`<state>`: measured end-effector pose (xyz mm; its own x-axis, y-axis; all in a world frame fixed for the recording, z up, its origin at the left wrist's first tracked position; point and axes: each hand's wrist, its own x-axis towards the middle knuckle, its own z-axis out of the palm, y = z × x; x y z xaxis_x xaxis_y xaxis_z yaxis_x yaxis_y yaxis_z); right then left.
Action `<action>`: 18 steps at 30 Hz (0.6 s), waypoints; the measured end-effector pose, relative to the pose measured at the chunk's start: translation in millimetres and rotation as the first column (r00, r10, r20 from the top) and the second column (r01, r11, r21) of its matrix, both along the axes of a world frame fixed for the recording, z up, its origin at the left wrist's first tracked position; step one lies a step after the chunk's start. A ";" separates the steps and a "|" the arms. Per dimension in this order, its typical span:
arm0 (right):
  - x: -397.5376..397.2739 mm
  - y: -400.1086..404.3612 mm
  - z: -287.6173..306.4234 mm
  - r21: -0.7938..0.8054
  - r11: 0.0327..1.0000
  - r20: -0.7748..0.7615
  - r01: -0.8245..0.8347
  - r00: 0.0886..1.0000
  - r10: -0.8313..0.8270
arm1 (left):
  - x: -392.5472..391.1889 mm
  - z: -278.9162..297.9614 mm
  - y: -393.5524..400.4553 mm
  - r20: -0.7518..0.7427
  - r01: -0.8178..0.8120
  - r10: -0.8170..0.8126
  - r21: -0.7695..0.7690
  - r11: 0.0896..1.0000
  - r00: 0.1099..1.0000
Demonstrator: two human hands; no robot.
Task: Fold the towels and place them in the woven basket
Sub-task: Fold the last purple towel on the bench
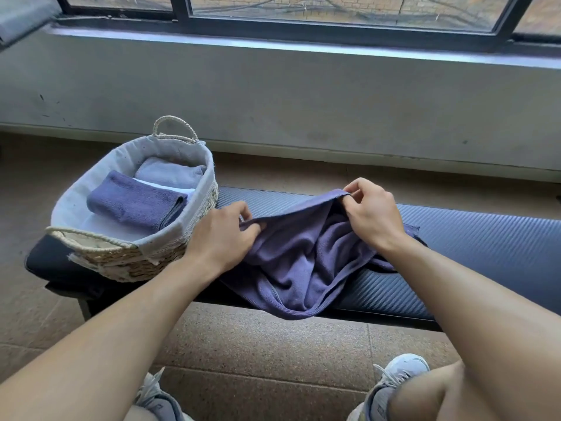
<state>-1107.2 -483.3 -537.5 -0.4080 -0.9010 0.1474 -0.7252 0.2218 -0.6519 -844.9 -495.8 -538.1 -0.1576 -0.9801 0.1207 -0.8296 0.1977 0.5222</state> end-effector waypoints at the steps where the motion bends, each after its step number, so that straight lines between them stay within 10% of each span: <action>1: -0.7 -0.1 0.9 0.003 1.000 0.006 0.002 1.000 -0.002 | -0.3 0.6 0.5 -0.024 -0.024 0.023 -0.041 0.999 0.999; 13: 59.3 27.5 12.1 -0.128 0.949 0.063 -0.289 0.952 0.299 | -28.5 2.4 26.2 -0.468 0.110 -0.097 0.000 0.994 0.878; 18: 62.7 37.2 15.2 -0.179 0.923 0.086 -0.342 0.929 0.361 | -23.2 5.5 32.5 -0.351 0.165 -0.182 -0.080 0.983 0.918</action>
<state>-1044.4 -446.1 -522.3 -0.0921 -0.9584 0.2703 -0.6556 -0.1460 -0.7409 -868.2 -463.3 -532.5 -0.2626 -0.9328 0.2467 -0.5414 0.3541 0.7626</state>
